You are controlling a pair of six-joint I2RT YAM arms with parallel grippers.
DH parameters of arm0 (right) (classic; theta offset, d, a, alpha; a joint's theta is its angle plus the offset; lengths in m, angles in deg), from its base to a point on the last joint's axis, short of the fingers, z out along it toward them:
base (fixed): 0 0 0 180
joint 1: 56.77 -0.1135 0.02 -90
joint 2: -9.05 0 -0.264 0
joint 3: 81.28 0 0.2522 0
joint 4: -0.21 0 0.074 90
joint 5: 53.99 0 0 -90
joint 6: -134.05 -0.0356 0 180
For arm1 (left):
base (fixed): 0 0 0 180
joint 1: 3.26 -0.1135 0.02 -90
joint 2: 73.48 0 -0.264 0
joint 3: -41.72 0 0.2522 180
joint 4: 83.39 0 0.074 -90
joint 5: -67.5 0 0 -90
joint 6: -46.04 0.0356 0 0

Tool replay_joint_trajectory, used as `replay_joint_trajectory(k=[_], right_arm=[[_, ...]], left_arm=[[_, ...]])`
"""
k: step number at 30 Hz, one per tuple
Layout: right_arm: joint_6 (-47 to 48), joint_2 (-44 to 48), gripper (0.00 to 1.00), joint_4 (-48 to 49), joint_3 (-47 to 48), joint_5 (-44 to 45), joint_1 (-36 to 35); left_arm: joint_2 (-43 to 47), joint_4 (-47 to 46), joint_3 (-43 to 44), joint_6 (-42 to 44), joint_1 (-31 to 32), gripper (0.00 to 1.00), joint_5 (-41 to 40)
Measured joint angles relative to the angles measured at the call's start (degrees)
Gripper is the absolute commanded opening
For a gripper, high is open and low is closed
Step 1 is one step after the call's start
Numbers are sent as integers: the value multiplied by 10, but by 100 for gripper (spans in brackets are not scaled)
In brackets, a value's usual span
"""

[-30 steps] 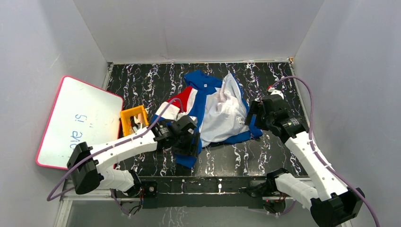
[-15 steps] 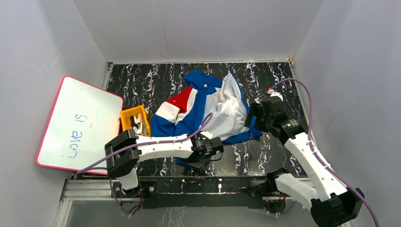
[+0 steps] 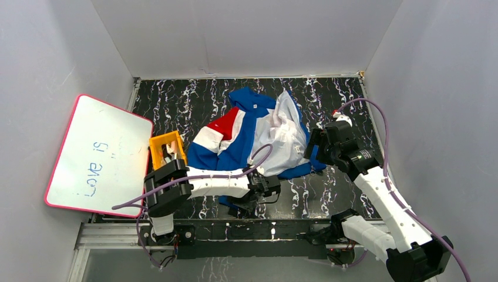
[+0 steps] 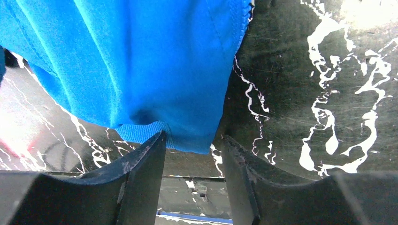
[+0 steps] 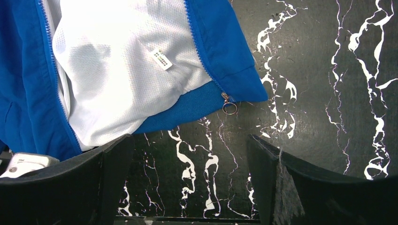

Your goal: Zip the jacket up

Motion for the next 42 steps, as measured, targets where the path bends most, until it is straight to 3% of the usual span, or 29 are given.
replay_joint_trajectory(k=[7, 8, 9, 18, 24, 29, 42], right_arm=[[0, 0, 97, 0, 0, 0, 0], [0, 0, 97, 0, 0, 0, 0], [0, 0, 97, 0, 0, 0, 0], [0, -3, 96, 0, 0, -2, 0], [2, -8, 96, 0, 0, -4, 0], [9, -28, 94, 0, 0, 9, 0], [19, -129, 91, 49, -27, 33, 26]], left_arm=[[-24, 3, 13, 16, 0, 19, -20], [-26, 4, 13, 17, 0, 6, -24], [-28, 5, 13, 19, -1, 0, -28], [11, -29, -31, 44, -26, 0, -22], [131, -113, -94, 71, -100, 0, 55], [212, -163, -98, 96, -155, 0, 111], [272, -188, -100, 165, -290, 0, 234]])
